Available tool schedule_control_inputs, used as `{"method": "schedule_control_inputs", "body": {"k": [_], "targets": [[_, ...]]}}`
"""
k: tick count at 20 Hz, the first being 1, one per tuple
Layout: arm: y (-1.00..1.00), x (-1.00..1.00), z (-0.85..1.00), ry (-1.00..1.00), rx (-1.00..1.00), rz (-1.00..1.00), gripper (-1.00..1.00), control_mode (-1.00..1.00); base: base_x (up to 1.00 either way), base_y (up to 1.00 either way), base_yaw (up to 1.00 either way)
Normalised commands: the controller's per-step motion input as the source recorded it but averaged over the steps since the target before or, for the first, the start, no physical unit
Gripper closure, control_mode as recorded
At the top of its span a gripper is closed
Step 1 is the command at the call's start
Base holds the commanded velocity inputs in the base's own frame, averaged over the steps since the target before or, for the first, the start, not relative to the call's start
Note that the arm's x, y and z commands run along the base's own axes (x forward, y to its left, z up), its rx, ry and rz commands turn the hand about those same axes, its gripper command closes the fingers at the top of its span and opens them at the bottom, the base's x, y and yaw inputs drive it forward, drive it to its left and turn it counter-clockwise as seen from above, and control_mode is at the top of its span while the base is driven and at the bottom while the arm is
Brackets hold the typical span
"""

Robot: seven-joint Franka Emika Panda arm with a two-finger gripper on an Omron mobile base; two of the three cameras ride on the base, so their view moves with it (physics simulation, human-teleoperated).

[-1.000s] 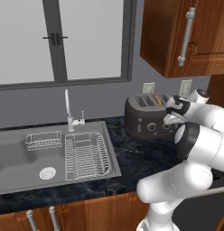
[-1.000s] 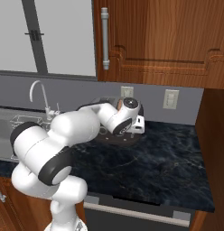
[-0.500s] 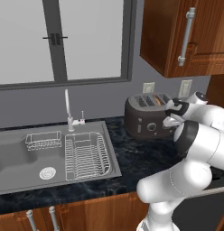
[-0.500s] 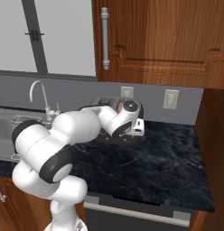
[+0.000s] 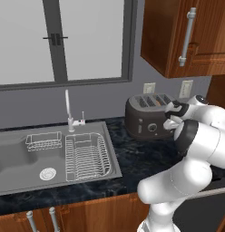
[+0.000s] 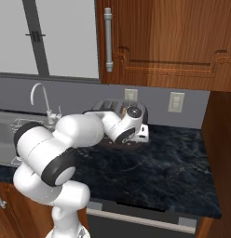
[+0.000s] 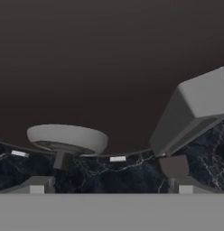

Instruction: Start the toaster. Once the lever pops up, take the bread to the plate on the dining counter.

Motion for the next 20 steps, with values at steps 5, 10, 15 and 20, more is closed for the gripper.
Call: {"method": "schedule_control_inputs", "body": {"k": [5,10,15,20], "targets": [[0.00,0.00,-0.09,0.00,0.00,0.00,-1.00,-1.00,0.00,0.00,0.00],[0.00,0.00,-0.06,0.00,0.00,0.00,-1.00,-1.00,0.00,0.00,0.00],[0.00,0.00,-0.01,0.00,0.00,0.00,-1.00,-1.00,0.00,0.00,0.00],[0.00,0.00,0.00,0.00,0.00,0.00,-1.00,-1.00,0.00,0.00,0.00]]}}
